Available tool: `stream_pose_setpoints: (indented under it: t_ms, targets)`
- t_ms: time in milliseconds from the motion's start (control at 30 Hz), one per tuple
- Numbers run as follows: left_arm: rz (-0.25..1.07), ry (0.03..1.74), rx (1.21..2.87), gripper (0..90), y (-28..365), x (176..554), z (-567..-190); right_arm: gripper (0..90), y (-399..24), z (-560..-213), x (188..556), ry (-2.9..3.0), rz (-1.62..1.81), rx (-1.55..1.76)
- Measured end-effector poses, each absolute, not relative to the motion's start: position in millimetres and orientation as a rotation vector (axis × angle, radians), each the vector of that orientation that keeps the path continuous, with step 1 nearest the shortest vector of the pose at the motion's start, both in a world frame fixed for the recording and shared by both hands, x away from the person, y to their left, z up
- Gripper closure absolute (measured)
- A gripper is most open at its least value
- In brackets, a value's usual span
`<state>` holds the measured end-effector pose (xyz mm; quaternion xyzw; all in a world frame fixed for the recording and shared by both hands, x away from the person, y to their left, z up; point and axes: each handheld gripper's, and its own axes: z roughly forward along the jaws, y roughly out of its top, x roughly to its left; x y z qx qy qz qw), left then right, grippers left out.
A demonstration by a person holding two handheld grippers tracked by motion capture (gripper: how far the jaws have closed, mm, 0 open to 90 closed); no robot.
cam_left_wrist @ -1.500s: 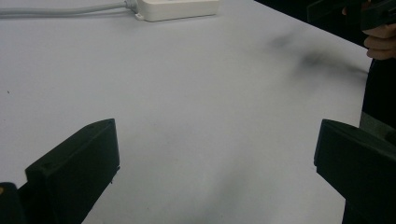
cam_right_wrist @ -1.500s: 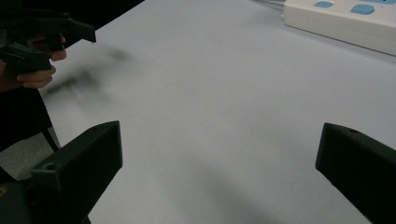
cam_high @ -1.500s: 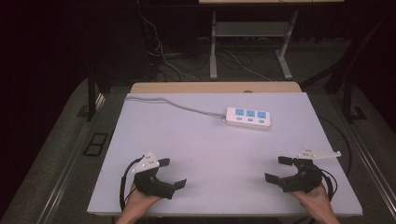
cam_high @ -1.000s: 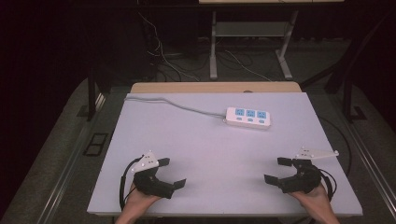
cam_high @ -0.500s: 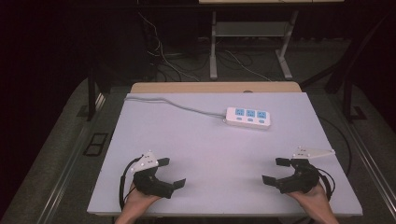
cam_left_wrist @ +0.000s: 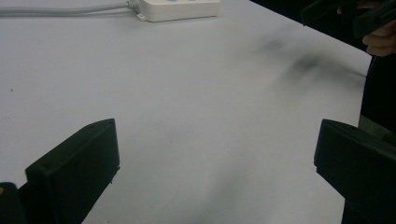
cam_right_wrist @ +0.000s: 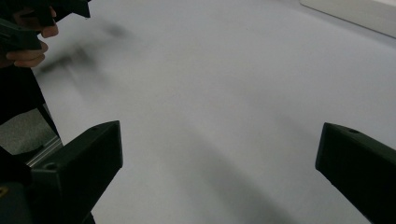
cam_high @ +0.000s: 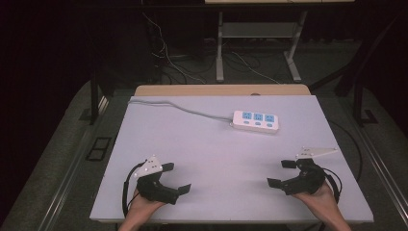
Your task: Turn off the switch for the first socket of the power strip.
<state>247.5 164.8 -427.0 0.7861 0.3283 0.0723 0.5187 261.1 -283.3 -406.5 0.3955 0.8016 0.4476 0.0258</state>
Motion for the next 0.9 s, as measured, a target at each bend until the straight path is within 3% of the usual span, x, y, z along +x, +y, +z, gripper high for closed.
stream_pose_setpoints:
  t_ms: [900]
  targets:
    - [0.168,0.793,1.883,0.0,165,248,-427,0.4,-270,-376,295,2.553,1.359,1.152]
